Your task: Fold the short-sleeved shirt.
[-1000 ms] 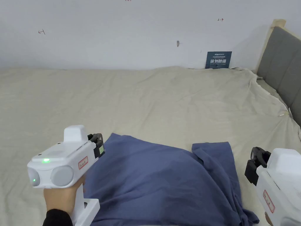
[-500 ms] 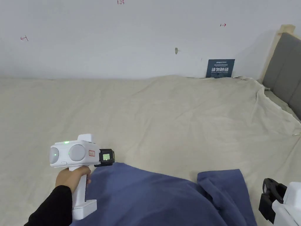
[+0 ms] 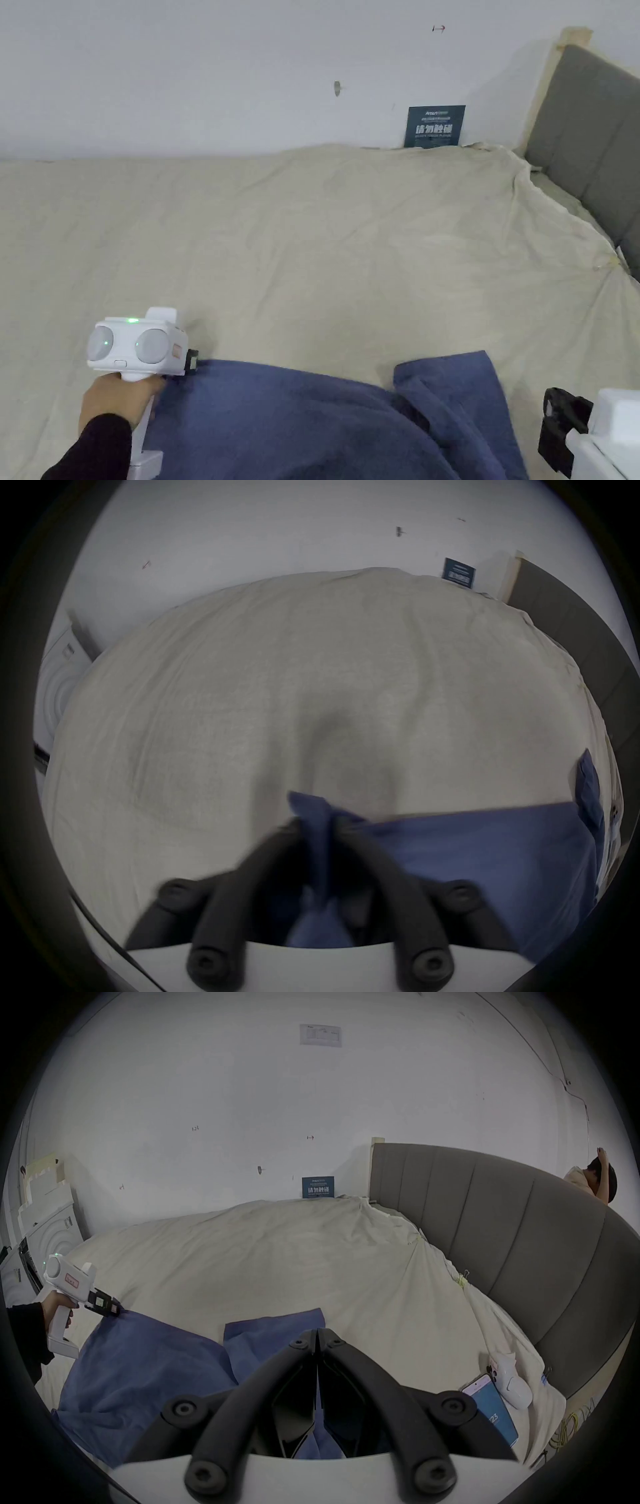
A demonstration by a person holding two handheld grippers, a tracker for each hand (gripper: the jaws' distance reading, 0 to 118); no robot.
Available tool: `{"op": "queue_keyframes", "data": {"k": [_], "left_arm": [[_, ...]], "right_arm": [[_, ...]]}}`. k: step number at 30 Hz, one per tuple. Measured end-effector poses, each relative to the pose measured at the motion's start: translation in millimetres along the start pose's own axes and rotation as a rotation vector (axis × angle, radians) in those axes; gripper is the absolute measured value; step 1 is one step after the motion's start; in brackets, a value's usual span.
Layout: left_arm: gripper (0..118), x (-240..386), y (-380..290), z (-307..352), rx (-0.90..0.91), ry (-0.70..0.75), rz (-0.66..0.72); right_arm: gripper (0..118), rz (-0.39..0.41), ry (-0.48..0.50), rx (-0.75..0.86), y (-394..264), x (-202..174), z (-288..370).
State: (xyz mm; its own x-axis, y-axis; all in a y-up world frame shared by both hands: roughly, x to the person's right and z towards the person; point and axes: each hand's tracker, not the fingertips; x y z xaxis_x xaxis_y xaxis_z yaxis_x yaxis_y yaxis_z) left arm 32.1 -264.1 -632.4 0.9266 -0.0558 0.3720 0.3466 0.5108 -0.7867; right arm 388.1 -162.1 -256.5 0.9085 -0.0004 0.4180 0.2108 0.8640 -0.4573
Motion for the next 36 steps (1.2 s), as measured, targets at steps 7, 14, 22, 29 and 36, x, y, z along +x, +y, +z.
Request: {"op": "queue_keyframes", "data": {"k": [7, 14, 22, 29, 36], "left_arm": [[0, 0.4, -7.2, 64.8, 0.160, -0.040, -0.033], [0, -13.6, -16.0, 125.0, 0.237, -0.083, -0.027], [0, -19.9, -23.9, 138.0, 0.251, -0.090, -0.027], [0, -21.2, -33.5, 133.6, 0.241, -0.095, -0.003], [0, -25.1, -46.5, 137.4, 0.239, -0.101, 0.035]], "right_arm": [[4, -0.035, 0.046, -0.205, -6.3, 12.7, -42.4], [65, 0.018, -0.004, -0.379, -27.7, 16.2, -107.6], [48, 0.112, -0.040, -0.488, -58.2, 12.3, -152.9], [3, 0.128, 0.008, -0.503, -58.9, -12.3, -139.3], [0, 0.055, 0.049, -0.464, -55.2, 4.3, -127.1]]}}
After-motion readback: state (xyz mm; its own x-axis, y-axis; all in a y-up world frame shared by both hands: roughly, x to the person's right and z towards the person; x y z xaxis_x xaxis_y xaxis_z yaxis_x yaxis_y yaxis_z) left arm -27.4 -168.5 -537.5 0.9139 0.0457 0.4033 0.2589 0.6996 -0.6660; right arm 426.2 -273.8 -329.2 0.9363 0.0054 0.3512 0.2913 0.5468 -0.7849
